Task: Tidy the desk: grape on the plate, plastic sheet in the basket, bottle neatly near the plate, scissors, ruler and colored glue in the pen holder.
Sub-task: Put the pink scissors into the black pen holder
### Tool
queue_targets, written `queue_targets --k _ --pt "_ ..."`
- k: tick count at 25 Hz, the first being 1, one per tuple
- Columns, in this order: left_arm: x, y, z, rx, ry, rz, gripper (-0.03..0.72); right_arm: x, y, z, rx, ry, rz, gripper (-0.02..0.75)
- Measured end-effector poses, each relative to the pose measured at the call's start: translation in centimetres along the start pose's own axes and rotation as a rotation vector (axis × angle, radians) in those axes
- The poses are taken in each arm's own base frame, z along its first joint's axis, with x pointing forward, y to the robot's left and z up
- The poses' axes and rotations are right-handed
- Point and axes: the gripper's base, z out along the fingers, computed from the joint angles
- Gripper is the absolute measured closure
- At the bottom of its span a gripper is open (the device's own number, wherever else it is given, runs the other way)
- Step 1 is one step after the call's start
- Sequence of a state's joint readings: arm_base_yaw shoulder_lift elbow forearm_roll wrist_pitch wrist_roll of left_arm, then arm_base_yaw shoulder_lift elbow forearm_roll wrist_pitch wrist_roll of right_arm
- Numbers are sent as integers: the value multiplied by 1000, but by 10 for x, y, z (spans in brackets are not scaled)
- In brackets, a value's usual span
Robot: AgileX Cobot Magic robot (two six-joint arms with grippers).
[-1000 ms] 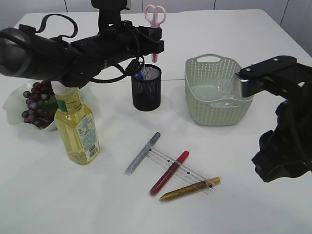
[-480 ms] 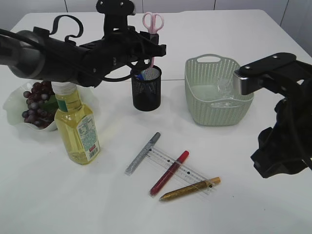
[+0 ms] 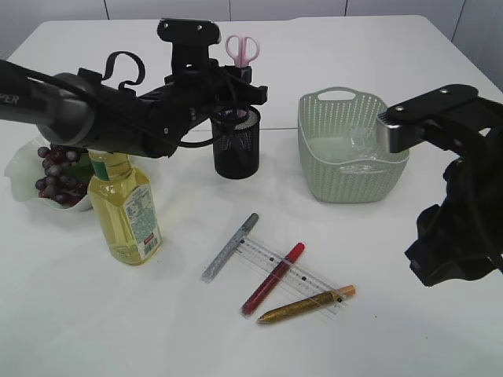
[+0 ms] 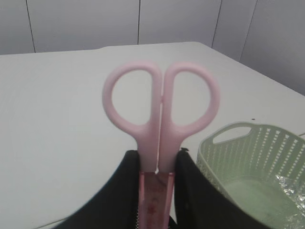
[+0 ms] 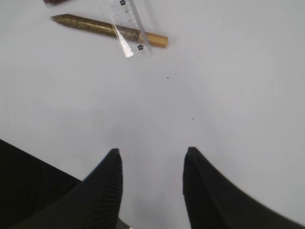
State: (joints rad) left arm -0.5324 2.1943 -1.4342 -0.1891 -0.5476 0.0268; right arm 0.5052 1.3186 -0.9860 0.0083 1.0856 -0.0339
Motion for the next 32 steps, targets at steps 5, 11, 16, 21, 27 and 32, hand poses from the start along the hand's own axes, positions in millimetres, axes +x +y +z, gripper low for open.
queue_targets --k 5,11,16,21,27,32 --pt "12 1 3 -5 9 2 554 0 -1 0 7 0 -4 424" --pt "15 2 4 -7 5 3 524 0 -2 0 18 1 -10 424" --pt "13 2 4 -8 -22 3 387 0 -3 0 31 1 -16 424" --pt "12 2 4 -8 -34 3 339 0 -3 0 34 1 -18 424" --pt "11 2 4 -8 -39 3 336 0 -3 0 35 1 -19 424" --pt "-1 -1 -2 2 46 -2 337 0 -5 0 50 0 -26 424"
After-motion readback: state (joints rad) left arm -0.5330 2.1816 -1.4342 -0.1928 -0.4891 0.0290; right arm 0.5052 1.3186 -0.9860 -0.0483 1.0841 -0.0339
